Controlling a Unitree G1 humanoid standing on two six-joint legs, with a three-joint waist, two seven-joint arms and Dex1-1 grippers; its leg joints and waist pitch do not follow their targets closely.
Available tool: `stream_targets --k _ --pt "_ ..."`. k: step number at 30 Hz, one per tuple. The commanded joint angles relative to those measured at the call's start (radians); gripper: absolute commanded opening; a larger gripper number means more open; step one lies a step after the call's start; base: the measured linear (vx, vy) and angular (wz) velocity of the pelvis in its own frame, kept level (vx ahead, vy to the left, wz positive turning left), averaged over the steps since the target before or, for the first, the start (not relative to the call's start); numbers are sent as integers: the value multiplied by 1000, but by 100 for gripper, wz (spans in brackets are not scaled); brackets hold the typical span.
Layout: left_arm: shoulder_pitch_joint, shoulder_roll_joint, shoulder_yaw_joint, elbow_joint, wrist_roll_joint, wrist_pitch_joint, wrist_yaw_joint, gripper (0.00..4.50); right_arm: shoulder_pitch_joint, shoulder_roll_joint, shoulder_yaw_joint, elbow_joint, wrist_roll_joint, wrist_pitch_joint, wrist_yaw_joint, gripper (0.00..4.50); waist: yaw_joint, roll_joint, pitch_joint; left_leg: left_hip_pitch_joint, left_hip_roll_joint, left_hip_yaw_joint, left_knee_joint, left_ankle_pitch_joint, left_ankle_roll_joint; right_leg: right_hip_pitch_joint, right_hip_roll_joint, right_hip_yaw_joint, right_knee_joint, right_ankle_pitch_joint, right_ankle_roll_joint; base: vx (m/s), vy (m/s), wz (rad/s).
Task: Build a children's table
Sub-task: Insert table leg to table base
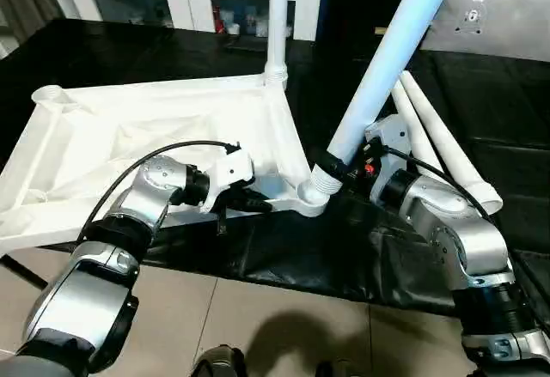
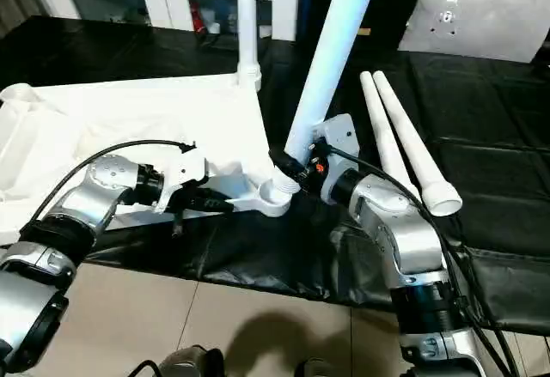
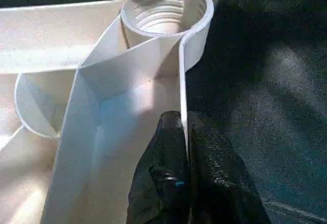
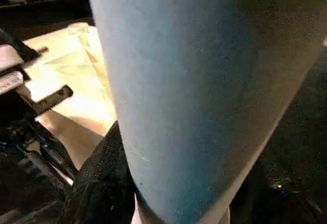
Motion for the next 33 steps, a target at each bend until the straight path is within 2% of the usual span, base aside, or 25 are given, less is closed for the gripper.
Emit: stream_targets --k 1,3,7,13,14,15,22,26,29,33 --pt "25 -6 46 -35 -65 24 -8 55 8 -2 0 -26 12 9 1 190 -5 -1 -86 38 70 -38 -76 -245 1 40 -99 52 -80 -211 -235 0 0 0" --pt "44 2 53 -58 -71 35 4 61 8 2 5 -28 11 11 2 190 -6 -1 -87 35 70 -37 -75 -228 6 42 -98 50 -78 -190 -243 0 0 0" --pt "70 11 63 -86 -72 64 15 87 3 7 13 -20 8 8 6 190 -8 1 -87 38 71 -36 -77 -230 11 39 -93 49 -78 -175 -241 0 0 0" --pt "86 19 62 -110 -61 89 15 87 -1 8 19 -14 6 7 10 190 -8 1 -86 38 72 -36 -79 -226 7 40 -94 50 -79 -178 -235 0 0 0" --pt "93 25 55 -125 -58 96 18 70 -1 8 20 -14 5 7 11 190 -8 -11 -85 38 73 -36 -79 -215 13 41 -96 51 -77 -178 -235 0 0 0" --pt "96 32 46 -133 -52 99 15 52 -1 9 22 -12 4 5 12 190 -8 -8 -84 38 73 -36 -79 -217 14 38 -97 51 -79 -194 -230 0 0 0" --pt "106 68 -5 -165 8 106 -5 52 -2 10 27 -6 -1 0 14 190 -17 -7 -83 39 72 -37 -83 -236 1 37 -96 52 -84 -239 -211 0 0 0" --pt "100 63 -2 -168 5 112 5 52 -5 8 29 -2 -1 -4 16 190 -23 -7 -85 38 71 -37 -81 -235 -1 39 -96 51 -83 -236 -216 0 0 0" --pt "99 61 1 -178 -3 123 10 19 -8 8 30 -2 -2 -3 18 190 -23 -6 -86 38 71 -36 -80 -230 2 38 -94 51 -83 -228 -219 0 0 0" --pt "101 52 10 -184 -16 127 8 7 -17 -2 44 3 -5 1 41 190 -23 -6 -88 36 70 -36 -79 -211 10 41 -93 50 -79 -193 -228 0 0 0"
